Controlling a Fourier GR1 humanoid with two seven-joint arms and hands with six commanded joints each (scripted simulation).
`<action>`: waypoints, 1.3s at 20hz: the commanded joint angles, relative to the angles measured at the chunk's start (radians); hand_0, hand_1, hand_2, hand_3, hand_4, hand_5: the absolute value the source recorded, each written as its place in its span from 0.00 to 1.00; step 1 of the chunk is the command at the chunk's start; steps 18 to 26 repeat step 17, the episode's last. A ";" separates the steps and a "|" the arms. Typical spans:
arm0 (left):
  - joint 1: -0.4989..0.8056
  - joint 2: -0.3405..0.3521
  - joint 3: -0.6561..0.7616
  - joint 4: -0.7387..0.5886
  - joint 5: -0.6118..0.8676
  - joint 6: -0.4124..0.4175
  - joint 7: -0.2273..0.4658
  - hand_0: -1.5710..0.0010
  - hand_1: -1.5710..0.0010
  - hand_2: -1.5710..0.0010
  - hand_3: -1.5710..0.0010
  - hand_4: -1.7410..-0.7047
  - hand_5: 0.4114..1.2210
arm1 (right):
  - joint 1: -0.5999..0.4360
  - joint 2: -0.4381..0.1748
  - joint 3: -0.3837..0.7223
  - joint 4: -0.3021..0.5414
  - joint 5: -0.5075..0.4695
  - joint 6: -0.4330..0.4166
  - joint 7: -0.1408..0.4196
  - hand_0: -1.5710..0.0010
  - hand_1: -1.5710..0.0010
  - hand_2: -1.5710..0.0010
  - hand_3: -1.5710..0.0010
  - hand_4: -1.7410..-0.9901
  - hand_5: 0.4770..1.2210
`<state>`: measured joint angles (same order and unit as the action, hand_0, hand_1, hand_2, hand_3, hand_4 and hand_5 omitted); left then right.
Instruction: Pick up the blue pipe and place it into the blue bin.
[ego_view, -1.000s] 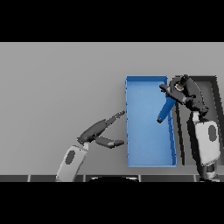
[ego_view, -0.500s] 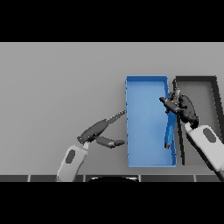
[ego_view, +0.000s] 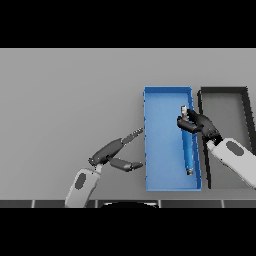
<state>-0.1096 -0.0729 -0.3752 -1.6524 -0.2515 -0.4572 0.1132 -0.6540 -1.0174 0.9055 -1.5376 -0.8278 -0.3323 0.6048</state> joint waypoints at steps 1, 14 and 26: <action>0.003 0.002 -0.001 -0.011 0.000 0.001 0.001 1.00 1.00 1.00 1.00 0.83 0.02 | -0.012 -0.008 0.020 -0.002 -0.002 -0.007 0.003 0.94 0.94 0.94 0.97 0.89 0.53; -0.003 0.007 0.007 0.003 -0.009 0.008 -0.002 1.00 1.00 1.00 1.00 0.83 0.02 | -0.031 -0.003 0.077 0.032 0.028 0.033 0.004 1.00 1.00 1.00 1.00 0.96 0.24; 0.002 0.011 0.010 -0.002 -0.002 0.004 0.002 1.00 1.00 1.00 1.00 0.83 0.02 | -0.034 0.000 0.076 0.043 0.030 0.045 -0.005 1.00 1.00 1.00 1.00 0.96 0.22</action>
